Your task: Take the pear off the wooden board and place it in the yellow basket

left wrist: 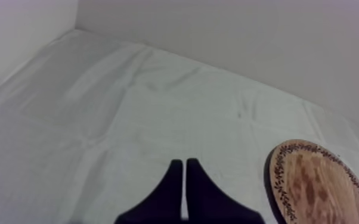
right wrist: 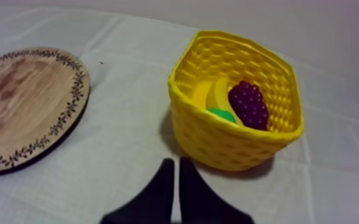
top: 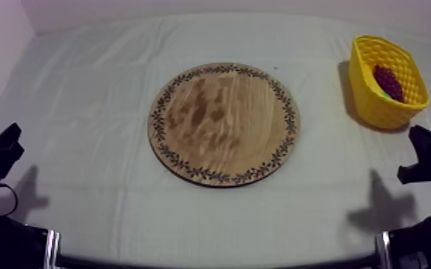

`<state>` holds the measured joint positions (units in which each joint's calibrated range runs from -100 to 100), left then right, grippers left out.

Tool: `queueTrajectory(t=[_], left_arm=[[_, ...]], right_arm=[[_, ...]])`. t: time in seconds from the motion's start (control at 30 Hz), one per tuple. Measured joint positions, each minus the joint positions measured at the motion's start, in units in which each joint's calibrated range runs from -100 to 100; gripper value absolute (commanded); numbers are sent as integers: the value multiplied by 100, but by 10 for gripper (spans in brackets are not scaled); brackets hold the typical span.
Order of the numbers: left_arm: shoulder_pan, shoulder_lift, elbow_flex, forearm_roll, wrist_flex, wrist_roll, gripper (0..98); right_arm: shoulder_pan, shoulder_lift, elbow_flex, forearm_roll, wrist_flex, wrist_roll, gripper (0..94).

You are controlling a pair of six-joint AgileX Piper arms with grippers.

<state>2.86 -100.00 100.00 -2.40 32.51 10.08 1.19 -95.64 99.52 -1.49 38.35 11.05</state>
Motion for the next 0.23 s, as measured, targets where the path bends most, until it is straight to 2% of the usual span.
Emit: queueTrajectory(t=[0.13, 0.23], left_arm=[[0, 0, 0, 0, 0, 0, 1], [0, 0, 0, 0, 0, 0, 1]], right_arm=[[0, 0, 0, 0, 0, -42, 8], [0, 0, 0, 0, 0, 96, 8]])
